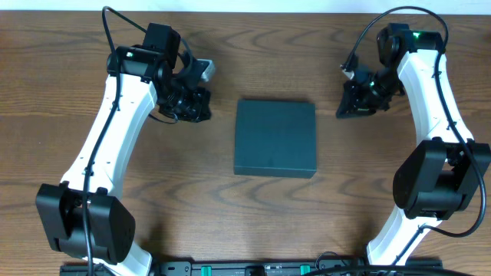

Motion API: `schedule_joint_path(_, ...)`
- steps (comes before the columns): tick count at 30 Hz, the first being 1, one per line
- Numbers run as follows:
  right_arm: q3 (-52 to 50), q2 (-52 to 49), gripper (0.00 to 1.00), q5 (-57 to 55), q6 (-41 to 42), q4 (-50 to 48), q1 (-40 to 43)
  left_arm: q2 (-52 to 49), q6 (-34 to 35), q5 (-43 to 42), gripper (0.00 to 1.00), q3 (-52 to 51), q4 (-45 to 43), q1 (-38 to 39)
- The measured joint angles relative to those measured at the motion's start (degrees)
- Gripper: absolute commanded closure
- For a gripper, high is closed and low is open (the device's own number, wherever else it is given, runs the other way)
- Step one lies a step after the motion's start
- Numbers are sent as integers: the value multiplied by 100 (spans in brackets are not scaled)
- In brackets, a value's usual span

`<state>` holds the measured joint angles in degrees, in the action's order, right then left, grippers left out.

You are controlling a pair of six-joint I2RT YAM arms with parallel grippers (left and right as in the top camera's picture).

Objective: Pack container
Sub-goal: 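Push the lid forward with both grippers to close the box, then press down on the closed lid's back corners with both grippers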

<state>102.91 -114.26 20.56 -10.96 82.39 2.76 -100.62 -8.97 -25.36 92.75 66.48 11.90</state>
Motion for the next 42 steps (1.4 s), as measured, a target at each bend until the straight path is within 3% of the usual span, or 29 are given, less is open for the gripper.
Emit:
schedule_joint_path(1,0,0,89,-151,46,-173,0,0,-9,280,89,0,-46,0)
schedule_joint_path(2,0,0,89,-262,94,-308,0,0,-17,557,78,0,-116,0)
schedule_joint_path(4,0,0,89,-553,227,-658,0,0,17,964,75,0,-267,0)
schedule_joint_path(6,0,0,90,-815,343,-940,0,0,13,1292,79,-2,-501,0)
schedule_joint_path(8,4,0,98,-997,420,-1075,0,0,92,1513,94,0,-691,0)
schedule_joint_path(15,203,2,99,-1366,538,-807,-267,0,232,1829,95,0,-732,212)
schedule_joint_path(29,236,494,98,-2041,953,-330,-1985,-48,280,2199,94,0,-1167,1189)
schedule_joint_path(42,24,498,99,-2398,1453,-44,-2299,-662,280,2238,94,0,-1445,1491)
